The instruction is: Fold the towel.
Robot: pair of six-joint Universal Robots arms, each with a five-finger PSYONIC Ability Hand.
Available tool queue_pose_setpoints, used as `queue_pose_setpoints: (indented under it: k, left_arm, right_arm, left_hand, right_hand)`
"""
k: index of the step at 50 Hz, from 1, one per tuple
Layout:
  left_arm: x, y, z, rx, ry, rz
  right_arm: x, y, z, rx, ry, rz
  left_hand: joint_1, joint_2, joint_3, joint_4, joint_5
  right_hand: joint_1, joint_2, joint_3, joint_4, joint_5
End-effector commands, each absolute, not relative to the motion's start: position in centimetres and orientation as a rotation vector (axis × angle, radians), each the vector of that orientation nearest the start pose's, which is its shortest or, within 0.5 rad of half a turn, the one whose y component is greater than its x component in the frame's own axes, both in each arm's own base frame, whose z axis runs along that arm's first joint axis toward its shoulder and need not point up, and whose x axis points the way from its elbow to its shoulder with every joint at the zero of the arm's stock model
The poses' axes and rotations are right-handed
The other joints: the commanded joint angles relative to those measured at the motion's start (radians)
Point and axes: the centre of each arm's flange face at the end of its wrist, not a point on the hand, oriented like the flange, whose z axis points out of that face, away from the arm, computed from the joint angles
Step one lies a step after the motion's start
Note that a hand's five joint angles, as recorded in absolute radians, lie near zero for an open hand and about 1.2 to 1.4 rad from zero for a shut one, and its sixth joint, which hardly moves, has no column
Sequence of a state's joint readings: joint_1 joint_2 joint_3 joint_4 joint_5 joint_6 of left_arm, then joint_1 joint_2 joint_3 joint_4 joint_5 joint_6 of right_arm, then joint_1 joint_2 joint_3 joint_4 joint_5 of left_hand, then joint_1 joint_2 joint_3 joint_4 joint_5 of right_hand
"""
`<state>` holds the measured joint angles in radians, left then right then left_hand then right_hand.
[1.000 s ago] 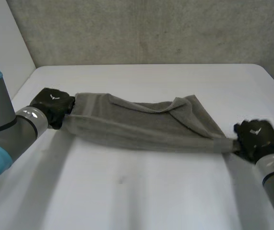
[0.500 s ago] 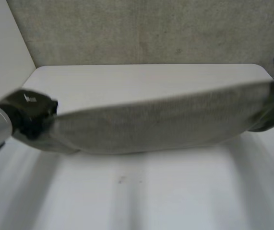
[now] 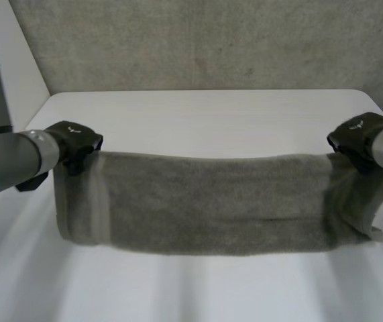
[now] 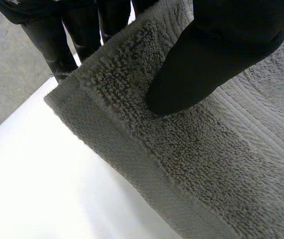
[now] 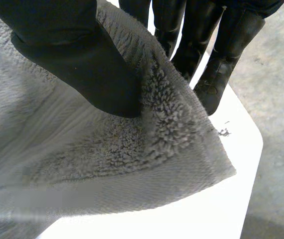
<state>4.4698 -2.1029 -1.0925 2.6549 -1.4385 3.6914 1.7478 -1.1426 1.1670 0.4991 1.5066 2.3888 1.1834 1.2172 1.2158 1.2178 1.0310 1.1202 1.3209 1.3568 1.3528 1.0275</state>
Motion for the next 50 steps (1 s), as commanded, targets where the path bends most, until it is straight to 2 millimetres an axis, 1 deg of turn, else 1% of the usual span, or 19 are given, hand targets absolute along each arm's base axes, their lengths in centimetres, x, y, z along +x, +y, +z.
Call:
queue_pose_setpoints:
  k: [1,2,3,5,6,8,11,14,16,19,21,25,27,30,31,33,39,45,50]
  left_arm:
    - [-25.1,-38.0,29.6,1.037,2.115,-1.973]
    - [-25.8,-38.7,32.6,0.991,1.955,-2.133]
    - [-25.8,-38.7,32.6,0.991,1.954,-2.134]
    - [-26.4,-39.4,38.1,0.843,1.662,-2.410]
    - [-26.4,-39.4,38.1,0.842,1.660,-2.411]
    - [-26.2,-39.5,41.0,0.691,1.542,-2.581]
    - [-25.9,-39.4,41.8,0.628,1.534,-2.643]
    - [-25.7,-39.6,40.1,0.590,1.695,-2.629]
    - [-25.4,-39.7,36.4,0.626,1.916,-2.489]
    - [-25.4,-39.6,34.4,0.650,2.010,-2.408]
    - [-25.2,-39.4,30.5,0.688,2.155,-2.262]
    - [-24.9,-39.1,26.7,0.728,2.243,-2.143]
    - [-24.7,-38.6,23.2,0.777,2.285,-2.048]
    - [-24.4,-37.6,19.7,0.855,2.292,-1.951]
    - [-24.4,-37.6,19.7,0.856,2.292,-1.951]
    - [-24.1,-36.1,16.5,0.960,2.282,-1.843]
    - [-23.3,-33.2,14.7,1.112,2.251,-1.685]
    - [-21.0,-28.2,15.9,1.223,2.241,-1.501]
    - [-17.4,-23.5,18.5,1.261,2.301,-1.274]
  right_arm:
    - [22.1,-38.3,30.4,-1.141,2.284,-2.370]
    - [22.6,-39.1,32.9,-1.034,2.114,-2.577]
    - [22.6,-39.1,33.0,-1.033,2.113,-2.579]
    - [23.0,-39.4,37.8,-0.795,1.740,-2.902]
    - [23.0,-39.4,37.9,-0.794,1.738,-2.903]
    - [22.7,-38.5,40.7,-0.641,1.489,-3.064]
    - [22.7,-38.2,40.5,-0.640,1.477,-3.069]
    - [22.7,-38.1,38.4,-0.706,1.602,-2.981]
    - [22.7,-37.9,35.5,-0.815,1.789,-2.817]
    - [22.9,-37.7,33.6,-0.884,1.883,-2.706]
    - [23.2,-37.2,30.0,-0.996,2.020,-2.503]
    - [23.5,-36.9,26.5,-1.072,2.112,-2.331]
    - [23.5,-36.5,22.1,-1.135,2.223,-2.143]
    - [23.3,-35.8,17.8,-1.207,2.341,-1.953]
    - [23.3,-35.8,17.7,-1.207,2.342,-1.952]
    - [23.0,-34.8,15.2,-1.293,2.419,-1.816]
    - [21.9,-33.2,15.5,-1.325,2.497,-1.731]
    - [20.2,-28.4,19.6,-1.353,2.557,-1.628]
    - [17.8,-23.1,22.7,-1.545,2.623,-1.425]
  left_hand:
    - [0.213,0.179,0.180,0.178,0.191]
    - [0.213,0.179,0.180,0.178,0.191]
    - [0.213,0.179,0.180,0.178,0.191]
    - [0.213,0.179,0.180,0.178,0.191]
    - [0.213,0.179,0.180,0.178,0.191]
    - [0.213,0.179,0.180,0.178,0.191]
    - [0.213,0.179,0.180,0.178,0.191]
    - [0.213,0.179,0.180,0.178,0.191]
    - [0.213,0.179,0.180,0.178,0.191]
    - [0.213,0.179,0.180,0.178,0.191]
    - [0.213,0.179,0.180,0.178,0.191]
    - [0.213,0.179,0.180,0.178,0.191]
    - [0.213,0.179,0.180,0.178,0.191]
    - [0.213,0.179,0.180,0.178,0.191]
    - [0.213,0.179,0.180,0.178,0.191]
    - [0.213,0.179,0.180,0.178,0.191]
    - [0.213,0.179,0.180,0.178,0.191]
    - [0.213,0.179,0.180,0.178,0.191]
    - [0.213,0.179,0.180,0.178,0.191]
  right_hand:
    - [0.276,0.075,0.039,0.043,0.194]
    - [0.276,0.075,0.039,0.043,0.194]
    - [0.276,0.075,0.039,0.043,0.194]
    - [0.276,0.075,0.039,0.043,0.194]
    - [0.276,0.075,0.039,0.043,0.194]
    - [0.276,0.075,0.039,0.043,0.194]
    - [0.276,0.075,0.039,0.043,0.194]
    - [0.276,0.075,0.039,0.043,0.194]
    - [0.276,0.075,0.039,0.043,0.194]
    - [0.276,0.075,0.039,0.043,0.194]
    - [0.276,0.075,0.039,0.043,0.194]
    - [0.276,0.075,0.039,0.043,0.194]
    - [0.276,0.075,0.039,0.043,0.194]
    - [0.276,0.075,0.039,0.043,0.194]
    - [0.276,0.075,0.039,0.043,0.194]
    - [0.276,0.075,0.039,0.043,0.194]
    - [0.276,0.075,0.039,0.043,0.194]
    - [0.276,0.075,0.039,0.043,0.194]
    - [0.276,0.075,0.039,0.043,0.194]
